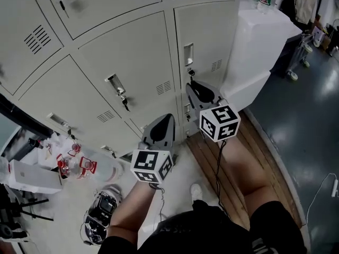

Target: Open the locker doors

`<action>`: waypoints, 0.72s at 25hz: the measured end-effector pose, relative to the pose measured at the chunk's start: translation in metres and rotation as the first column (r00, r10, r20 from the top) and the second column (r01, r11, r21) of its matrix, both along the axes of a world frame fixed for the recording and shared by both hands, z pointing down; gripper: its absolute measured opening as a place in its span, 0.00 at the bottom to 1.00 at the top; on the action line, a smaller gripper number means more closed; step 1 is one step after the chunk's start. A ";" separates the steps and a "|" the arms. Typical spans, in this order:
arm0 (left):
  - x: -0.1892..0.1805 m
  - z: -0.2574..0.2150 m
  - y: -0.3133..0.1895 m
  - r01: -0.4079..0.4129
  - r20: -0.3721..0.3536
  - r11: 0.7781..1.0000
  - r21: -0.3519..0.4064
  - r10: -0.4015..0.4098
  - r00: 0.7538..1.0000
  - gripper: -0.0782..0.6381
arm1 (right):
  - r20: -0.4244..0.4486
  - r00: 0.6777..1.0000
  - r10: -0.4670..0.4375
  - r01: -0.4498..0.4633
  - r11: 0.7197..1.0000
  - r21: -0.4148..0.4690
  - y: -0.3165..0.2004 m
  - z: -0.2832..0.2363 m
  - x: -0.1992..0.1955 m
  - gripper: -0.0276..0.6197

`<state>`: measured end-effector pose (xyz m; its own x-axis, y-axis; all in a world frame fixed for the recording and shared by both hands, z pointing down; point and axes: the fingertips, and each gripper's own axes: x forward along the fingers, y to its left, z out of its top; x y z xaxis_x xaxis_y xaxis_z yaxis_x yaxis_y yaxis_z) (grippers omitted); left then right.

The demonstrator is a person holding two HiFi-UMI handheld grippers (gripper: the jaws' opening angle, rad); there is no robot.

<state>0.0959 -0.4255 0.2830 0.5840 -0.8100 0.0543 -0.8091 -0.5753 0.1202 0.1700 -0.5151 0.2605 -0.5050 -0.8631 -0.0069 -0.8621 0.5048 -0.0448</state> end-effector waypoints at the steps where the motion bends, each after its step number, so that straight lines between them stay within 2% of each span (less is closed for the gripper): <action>1: 0.003 0.001 -0.006 0.008 0.000 1.000 -0.002 -0.008 1.000 0.11 | -0.002 1.000 -0.001 0.001 1.000 -0.002 -0.009 0.001 0.003 0.15; 7: 0.018 0.011 -0.031 0.042 0.001 0.999 -0.010 -0.042 0.999 0.11 | -0.043 0.999 0.012 -0.012 1.000 -0.010 -0.058 0.011 0.015 0.28; 13: 0.018 0.016 -0.047 0.083 0.006 0.996 -0.014 -0.083 0.997 0.11 | -0.065 0.998 0.020 -0.021 1.000 -0.014 -0.098 0.014 0.015 0.33; 18: 0.015 0.018 -0.052 0.107 0.012 0.994 -0.009 -0.107 0.994 0.11 | -0.138 0.989 0.055 -0.052 0.998 0.027 -0.119 0.011 0.009 0.36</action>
<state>0.1114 -0.4778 0.3008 0.4933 -0.8672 0.0687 -0.8673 -0.4842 0.1157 0.1788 -0.6339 0.2716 -0.4554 -0.8894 0.0394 -0.8851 0.4570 0.0880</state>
